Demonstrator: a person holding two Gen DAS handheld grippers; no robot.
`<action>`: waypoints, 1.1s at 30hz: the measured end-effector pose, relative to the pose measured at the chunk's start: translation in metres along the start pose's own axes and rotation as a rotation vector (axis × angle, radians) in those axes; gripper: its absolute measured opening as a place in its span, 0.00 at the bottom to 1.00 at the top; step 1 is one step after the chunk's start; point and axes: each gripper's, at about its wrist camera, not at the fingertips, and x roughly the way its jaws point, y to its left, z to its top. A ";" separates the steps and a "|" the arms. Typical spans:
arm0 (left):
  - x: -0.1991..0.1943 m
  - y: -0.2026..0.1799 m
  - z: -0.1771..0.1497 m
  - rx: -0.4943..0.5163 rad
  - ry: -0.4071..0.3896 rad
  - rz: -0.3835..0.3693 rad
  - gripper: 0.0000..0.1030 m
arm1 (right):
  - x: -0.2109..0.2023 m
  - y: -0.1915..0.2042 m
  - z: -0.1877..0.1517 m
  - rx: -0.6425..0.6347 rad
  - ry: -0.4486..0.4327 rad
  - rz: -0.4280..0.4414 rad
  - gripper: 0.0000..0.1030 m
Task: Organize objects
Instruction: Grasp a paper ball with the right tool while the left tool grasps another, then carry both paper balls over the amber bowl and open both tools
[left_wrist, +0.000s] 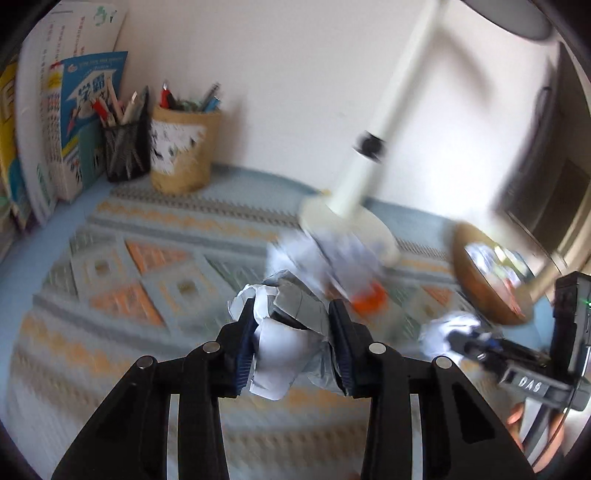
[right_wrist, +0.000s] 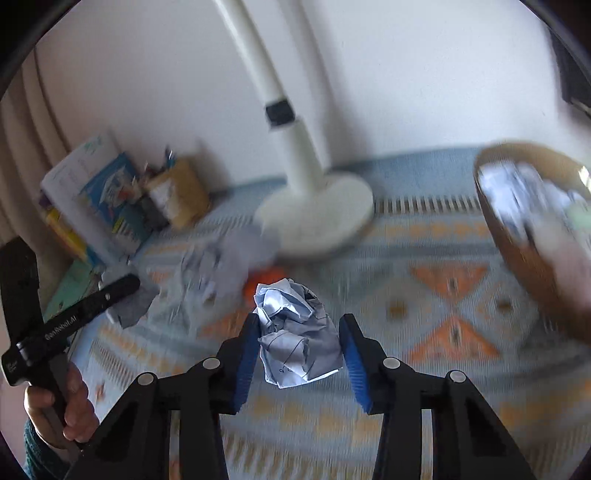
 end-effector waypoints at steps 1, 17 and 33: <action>-0.005 -0.009 -0.014 -0.003 0.008 -0.010 0.34 | -0.006 0.001 -0.011 0.000 0.018 0.007 0.41; 0.008 -0.073 -0.081 0.151 0.035 0.125 0.34 | -0.031 0.006 -0.089 -0.141 0.056 -0.067 0.61; 0.008 -0.075 -0.082 0.161 0.033 0.142 0.36 | -0.024 0.002 -0.084 -0.062 0.108 0.006 0.59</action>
